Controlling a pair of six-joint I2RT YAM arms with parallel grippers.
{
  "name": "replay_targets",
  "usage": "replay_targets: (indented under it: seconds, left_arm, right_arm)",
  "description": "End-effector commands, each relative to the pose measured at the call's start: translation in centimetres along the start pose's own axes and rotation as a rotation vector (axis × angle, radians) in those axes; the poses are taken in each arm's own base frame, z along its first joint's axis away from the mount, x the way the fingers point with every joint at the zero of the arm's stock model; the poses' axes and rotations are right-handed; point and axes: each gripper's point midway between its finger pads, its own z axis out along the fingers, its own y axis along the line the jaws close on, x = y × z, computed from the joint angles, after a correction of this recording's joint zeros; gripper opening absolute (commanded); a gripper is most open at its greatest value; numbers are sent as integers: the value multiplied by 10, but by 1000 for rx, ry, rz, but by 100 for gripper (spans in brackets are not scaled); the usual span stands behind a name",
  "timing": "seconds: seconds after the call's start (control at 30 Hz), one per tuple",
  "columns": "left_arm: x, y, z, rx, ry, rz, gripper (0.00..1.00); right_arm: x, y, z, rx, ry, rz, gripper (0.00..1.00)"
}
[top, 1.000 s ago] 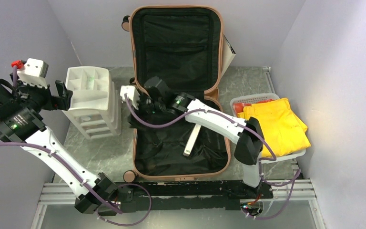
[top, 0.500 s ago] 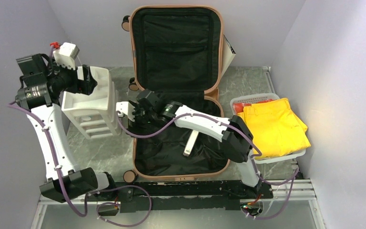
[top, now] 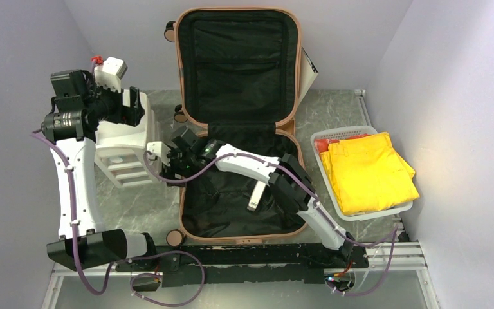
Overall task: Open, take out, and arrange the luggage
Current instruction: Adjust the luggage at the center of the board.
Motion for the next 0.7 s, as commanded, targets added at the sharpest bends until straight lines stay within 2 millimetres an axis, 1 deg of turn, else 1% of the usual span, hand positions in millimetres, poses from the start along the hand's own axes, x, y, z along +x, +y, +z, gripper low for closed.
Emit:
replay_targets:
  seconds: [0.0, 0.07, 0.13, 0.23, 0.33, 0.4, 0.5, 0.57, 0.63, 0.67]
  left_arm:
    - [-10, 1, -8, -43, -40, 34, 93]
    - [-10, 1, -8, -47, -41, 38, 93]
    - [-9, 1, -8, -54, -43, 42, 93]
    - [-7, 1, -7, -57, -41, 47, 93]
    - [-5, 2, -3, -54, -32, 47, 93]
    - [-6, 2, -2, -54, -31, 49, 93]
    - [-6, 2, -1, -55, -29, 51, 93]
    - [-5, 1, -1, -59, -29, 51, 93]
    - [-3, 1, -1, -62, -28, 52, 93]
    - [-2, 0, -1, -61, -25, 52, 93]
  right_arm:
    - [44, -57, -19, 110, 94, 81, 74]
    - [63, -66, -25, 126, 160, 82, 73]
    - [80, -68, -35, 119, 224, 90, 70]
    - [103, -72, -58, 131, 289, 125, 66]
    - [129, -68, -73, 132, 372, 100, 63]
    - [142, -63, -78, 117, 411, 88, 63]
    - [159, -58, -81, 94, 479, 94, 63]
    - [166, -55, -82, 71, 517, 104, 61]
    - [171, -53, -88, 56, 557, 107, 59]
    - [174, -56, -93, 72, 577, 112, 59]
